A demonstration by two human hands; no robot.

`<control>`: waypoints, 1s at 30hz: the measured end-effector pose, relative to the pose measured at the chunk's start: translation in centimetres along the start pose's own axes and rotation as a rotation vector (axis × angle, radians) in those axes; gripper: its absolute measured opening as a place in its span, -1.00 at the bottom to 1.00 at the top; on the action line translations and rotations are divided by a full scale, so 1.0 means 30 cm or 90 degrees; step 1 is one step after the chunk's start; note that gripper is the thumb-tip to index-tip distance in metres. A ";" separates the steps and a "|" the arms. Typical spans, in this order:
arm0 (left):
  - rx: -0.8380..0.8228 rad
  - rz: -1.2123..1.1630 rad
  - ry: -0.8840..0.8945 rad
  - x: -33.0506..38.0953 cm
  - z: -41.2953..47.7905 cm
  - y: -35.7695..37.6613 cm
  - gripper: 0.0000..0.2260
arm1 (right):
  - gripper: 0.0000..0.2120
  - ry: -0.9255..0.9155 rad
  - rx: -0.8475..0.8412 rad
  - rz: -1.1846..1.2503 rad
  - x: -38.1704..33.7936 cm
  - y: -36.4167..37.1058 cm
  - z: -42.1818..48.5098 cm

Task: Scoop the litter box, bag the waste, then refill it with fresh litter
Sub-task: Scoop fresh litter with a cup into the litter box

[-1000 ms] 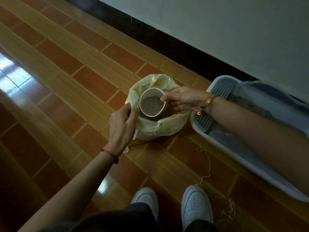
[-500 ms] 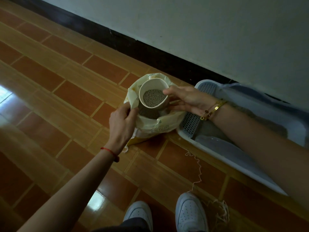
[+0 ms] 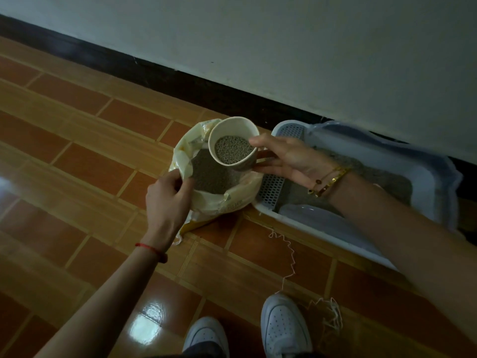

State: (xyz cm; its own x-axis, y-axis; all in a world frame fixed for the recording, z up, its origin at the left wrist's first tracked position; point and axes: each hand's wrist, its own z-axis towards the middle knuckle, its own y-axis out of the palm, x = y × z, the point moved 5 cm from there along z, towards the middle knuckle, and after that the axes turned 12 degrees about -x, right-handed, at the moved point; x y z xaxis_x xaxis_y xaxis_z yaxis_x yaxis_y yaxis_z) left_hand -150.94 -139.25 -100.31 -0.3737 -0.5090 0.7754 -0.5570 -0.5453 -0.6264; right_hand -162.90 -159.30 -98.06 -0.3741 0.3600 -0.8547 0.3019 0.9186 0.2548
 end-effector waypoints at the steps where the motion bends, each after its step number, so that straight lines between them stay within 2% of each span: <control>1: -0.002 0.007 0.003 0.003 -0.003 0.003 -0.61 | -0.74 -0.002 0.007 0.005 -0.001 -0.015 -0.010; 4: 0.002 0.018 0.010 0.003 -0.005 0.008 -0.57 | -0.73 -0.012 0.029 0.029 -0.004 -0.061 -0.046; 8: 0.004 0.026 0.022 0.006 -0.012 0.011 -0.56 | -0.83 -0.033 0.067 0.070 0.009 -0.125 -0.104; 12: 0.002 0.051 0.035 0.011 -0.019 0.028 -0.61 | -0.58 -0.050 0.109 0.157 0.050 -0.199 -0.157; 14: 0.001 0.056 0.042 0.015 -0.024 0.035 -0.63 | -0.53 -0.061 0.137 0.178 0.064 -0.235 -0.184; 19: -0.014 0.079 0.055 0.018 -0.033 0.065 -0.65 | -0.76 -0.041 0.253 0.103 0.118 -0.330 -0.248; 24: -0.014 0.111 0.046 0.028 -0.034 0.105 -0.61 | -0.84 0.004 0.353 0.040 0.206 -0.406 -0.278; 25: -0.013 0.120 0.046 0.027 -0.034 0.111 -0.61 | -0.78 0.016 0.379 0.029 0.226 -0.420 -0.284; 26: -0.015 0.125 0.047 0.027 -0.036 0.115 -0.62 | -0.63 0.026 0.405 0.011 0.242 -0.434 -0.290; 28: -0.021 0.125 0.050 0.025 -0.037 0.120 -0.64 | -0.25 0.056 0.452 -0.069 0.269 -0.460 -0.303; 29: -0.022 0.125 0.051 0.026 -0.038 0.120 -0.64 | -0.19 0.066 0.468 -0.111 0.272 -0.464 -0.310; 30: -0.021 0.127 0.052 0.024 -0.037 0.119 -0.64 | -0.23 0.071 0.487 -0.146 0.276 -0.474 -0.317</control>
State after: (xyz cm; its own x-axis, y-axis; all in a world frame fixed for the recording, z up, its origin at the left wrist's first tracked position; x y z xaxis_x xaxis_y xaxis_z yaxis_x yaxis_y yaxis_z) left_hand -154.03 -140.81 -101.90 -0.5368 -0.5480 0.6415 -0.4895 -0.4170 -0.7658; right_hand -178.64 -167.84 -104.45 -0.5729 0.2271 -0.7875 0.7088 0.6197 -0.3369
